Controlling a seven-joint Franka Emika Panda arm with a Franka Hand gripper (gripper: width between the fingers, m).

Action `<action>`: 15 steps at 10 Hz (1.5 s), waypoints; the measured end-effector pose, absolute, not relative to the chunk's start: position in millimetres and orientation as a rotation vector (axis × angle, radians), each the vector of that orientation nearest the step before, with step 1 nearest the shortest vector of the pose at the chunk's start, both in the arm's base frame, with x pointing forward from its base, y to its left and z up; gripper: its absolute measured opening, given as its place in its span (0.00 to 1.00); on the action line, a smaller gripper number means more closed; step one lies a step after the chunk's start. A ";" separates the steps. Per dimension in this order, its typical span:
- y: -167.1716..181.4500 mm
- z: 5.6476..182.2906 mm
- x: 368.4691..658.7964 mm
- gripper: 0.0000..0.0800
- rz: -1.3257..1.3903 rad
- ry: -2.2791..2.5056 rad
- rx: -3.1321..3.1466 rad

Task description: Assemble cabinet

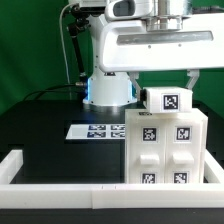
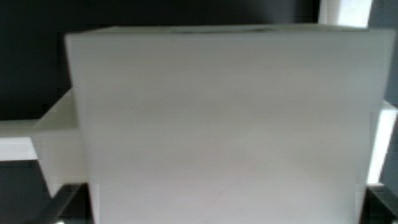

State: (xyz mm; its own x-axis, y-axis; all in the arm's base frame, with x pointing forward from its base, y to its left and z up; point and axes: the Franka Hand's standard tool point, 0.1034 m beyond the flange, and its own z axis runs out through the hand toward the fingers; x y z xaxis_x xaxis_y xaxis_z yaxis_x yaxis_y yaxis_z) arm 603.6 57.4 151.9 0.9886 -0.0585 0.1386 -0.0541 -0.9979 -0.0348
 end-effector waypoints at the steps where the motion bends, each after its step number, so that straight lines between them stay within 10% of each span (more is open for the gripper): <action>1: 57.6 151.9 603.6 0.70 -0.217 0.113 -3.099; 15: 73.4 150.6 599.9 0.70 -0.171 1.435 -2.596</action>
Offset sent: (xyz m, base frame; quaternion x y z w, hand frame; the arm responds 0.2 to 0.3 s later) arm 0.0000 0.0000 0.0000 0.0000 0.0000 0.1296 0.9916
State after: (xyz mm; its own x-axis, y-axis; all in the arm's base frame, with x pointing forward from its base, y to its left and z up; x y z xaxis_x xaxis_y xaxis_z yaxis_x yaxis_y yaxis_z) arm 599.9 73.4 150.6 0.5304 -0.8476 0.0182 -0.8280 -0.5225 -0.2034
